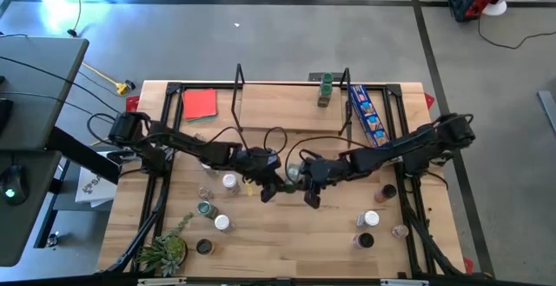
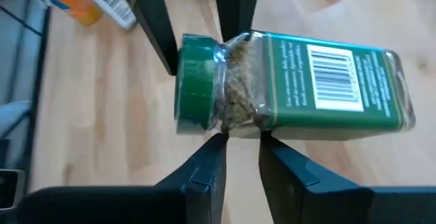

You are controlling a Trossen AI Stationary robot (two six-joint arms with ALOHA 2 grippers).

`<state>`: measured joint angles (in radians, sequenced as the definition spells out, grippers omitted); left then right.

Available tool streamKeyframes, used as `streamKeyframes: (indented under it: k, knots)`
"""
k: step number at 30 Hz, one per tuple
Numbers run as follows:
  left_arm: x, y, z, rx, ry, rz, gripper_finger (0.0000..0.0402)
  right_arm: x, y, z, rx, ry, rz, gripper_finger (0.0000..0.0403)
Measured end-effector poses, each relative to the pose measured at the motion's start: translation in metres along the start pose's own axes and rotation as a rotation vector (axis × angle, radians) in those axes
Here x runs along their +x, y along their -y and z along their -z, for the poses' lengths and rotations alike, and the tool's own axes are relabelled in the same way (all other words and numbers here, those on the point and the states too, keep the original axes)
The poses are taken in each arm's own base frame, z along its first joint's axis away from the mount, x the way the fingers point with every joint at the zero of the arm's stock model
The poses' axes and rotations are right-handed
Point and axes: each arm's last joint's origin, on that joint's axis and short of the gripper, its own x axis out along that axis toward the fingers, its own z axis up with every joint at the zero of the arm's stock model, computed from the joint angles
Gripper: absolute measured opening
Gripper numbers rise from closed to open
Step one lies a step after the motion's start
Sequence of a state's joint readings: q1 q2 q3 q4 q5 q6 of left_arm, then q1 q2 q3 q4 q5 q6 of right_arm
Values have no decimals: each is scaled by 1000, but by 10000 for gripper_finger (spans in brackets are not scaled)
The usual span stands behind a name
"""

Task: Shelf spices
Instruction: Put the top green seasoning bottle on the shelf aligned with the other green seasoning bottle

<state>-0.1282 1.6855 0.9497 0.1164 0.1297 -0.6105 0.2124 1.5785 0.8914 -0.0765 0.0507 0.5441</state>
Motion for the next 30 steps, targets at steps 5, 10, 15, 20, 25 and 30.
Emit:
streamKeyframes:
  k: [5,10,15,20,25,30]
  knots:
    - [2,6,6,-69,-22,24,156,11,0,5,58,-48,-62,78]
    - [2,8,8,-154,-51,39,156,16,0,4,75,-56,-120,78]
    - [1,1,10,-195,-95,11,156,17,11,-1,99,-53,-83,78]
    - [1,-5,9,-196,-98,-33,156,17,21,-5,111,-47,-58,78]
    - [1,-5,10,-145,-90,-47,156,17,21,-5,68,-51,-60,78]
    - [2,4,16,-65,-101,-35,156,17,11,1,-16,-64,-86,78]
